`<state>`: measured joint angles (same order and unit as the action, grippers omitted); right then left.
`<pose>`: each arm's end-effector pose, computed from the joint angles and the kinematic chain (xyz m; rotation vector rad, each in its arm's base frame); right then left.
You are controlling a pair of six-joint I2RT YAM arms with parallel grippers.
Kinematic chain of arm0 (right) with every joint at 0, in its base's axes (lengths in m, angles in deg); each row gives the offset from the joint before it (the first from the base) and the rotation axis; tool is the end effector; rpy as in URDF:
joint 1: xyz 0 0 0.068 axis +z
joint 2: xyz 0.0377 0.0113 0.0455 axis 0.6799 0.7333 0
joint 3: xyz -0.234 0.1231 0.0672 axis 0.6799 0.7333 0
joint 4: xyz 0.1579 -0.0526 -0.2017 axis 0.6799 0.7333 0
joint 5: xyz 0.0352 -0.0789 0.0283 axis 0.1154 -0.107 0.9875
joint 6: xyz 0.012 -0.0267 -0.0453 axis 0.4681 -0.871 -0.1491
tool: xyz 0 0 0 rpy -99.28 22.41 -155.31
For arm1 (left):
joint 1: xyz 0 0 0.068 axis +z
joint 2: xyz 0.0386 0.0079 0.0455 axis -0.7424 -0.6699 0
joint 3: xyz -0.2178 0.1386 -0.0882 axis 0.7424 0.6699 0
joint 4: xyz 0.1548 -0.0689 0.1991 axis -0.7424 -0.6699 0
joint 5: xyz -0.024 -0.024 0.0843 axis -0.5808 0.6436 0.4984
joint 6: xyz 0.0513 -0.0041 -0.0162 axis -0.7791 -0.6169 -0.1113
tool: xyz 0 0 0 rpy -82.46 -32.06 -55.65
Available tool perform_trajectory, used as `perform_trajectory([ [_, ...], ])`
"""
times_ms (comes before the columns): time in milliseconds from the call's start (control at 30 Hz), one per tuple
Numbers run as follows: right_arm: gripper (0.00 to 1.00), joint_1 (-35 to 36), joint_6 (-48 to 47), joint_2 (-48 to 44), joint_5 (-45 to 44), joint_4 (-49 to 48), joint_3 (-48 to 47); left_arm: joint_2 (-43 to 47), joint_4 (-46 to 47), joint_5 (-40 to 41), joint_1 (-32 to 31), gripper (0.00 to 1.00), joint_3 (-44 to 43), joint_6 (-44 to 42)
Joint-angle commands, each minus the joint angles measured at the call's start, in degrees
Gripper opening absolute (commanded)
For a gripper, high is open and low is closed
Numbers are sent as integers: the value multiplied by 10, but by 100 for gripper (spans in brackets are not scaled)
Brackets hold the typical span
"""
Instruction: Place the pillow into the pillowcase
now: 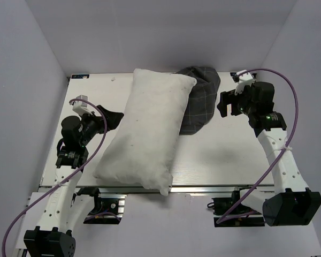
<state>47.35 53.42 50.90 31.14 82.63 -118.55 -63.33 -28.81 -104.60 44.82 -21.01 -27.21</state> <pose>0.2532 0.0276 0.3731 -0.4053 1.9408 0.1430 0.1821 -0.0233 0.3187 -0.2203 1.8094 -0.8164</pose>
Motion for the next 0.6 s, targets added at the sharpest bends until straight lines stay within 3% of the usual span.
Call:
perform_trajectory([
  [0,89,0,-53,-10,48,-3,-26,0,9,-12,1,98,-20,-5],
  [133,90,1,-235,-45,235,37,-13,-4,-8,-15,1,86,-39,-11],
  [167,89,3,-262,-64,270,39,-6,-7,-14,-15,1,63,-45,-17],
  [233,89,11,-297,-82,322,22,21,-12,-50,-4,1,26,-61,-20],
  [300,89,36,-301,-94,314,1,35,-21,-81,8,1,5,-94,-30],
  [367,89,65,-310,-84,303,6,33,-28,-122,16,1,10,-122,-37],
  [400,89,76,-297,-79,273,2,27,-36,-150,18,1,31,-132,-39],
  [433,89,86,-261,-72,248,-15,26,-40,-164,19,1,43,-141,-42],
  [533,89,117,-152,-35,168,-41,1,-67,-216,7,1,72,-178,-49],
  [567,89,124,-123,-14,151,-45,-6,-77,-225,-5,1,75,-188,-52],
])
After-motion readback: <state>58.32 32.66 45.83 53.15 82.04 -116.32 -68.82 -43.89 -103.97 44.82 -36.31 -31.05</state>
